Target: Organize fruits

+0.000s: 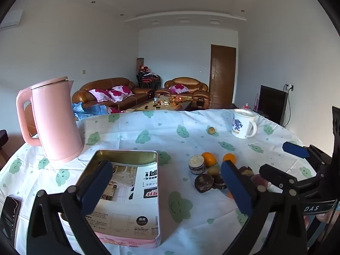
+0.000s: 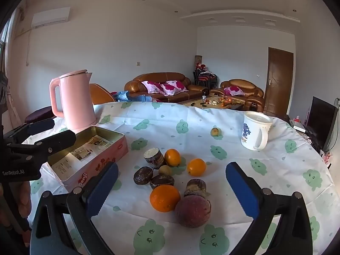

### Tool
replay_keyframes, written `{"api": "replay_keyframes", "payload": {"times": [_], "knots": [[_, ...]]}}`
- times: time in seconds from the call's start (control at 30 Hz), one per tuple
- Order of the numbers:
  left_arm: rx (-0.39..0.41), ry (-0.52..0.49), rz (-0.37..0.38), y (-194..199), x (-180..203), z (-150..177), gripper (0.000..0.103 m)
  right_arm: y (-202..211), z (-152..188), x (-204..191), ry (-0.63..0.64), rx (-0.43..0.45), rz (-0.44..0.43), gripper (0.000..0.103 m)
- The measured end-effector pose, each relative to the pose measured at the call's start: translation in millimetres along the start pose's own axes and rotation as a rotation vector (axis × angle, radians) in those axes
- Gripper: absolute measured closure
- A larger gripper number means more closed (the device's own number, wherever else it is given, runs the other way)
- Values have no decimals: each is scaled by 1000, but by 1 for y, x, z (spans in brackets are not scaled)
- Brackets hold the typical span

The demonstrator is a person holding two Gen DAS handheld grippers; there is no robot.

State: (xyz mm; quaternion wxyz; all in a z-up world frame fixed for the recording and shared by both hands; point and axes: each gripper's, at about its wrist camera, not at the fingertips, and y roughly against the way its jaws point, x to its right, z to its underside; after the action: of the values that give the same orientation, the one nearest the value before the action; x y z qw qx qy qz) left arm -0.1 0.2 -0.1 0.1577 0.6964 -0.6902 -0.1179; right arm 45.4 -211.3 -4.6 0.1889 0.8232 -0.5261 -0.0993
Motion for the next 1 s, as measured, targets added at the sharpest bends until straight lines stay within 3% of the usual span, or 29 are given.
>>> {"api": "replay_keyframes", "payload": {"times": [0.17, 0.33, 1.0], "knots": [[5, -3, -1, 0, 0, 0, 0, 5, 2, -2, -2, 36, 11, 1], [-5, -7, 0, 1, -1, 0, 0, -5, 1, 7, -43, -8, -2, 1], [1, -7, -3, 0, -1, 1, 0, 7, 7, 10, -67, -2, 34, 1]]}}
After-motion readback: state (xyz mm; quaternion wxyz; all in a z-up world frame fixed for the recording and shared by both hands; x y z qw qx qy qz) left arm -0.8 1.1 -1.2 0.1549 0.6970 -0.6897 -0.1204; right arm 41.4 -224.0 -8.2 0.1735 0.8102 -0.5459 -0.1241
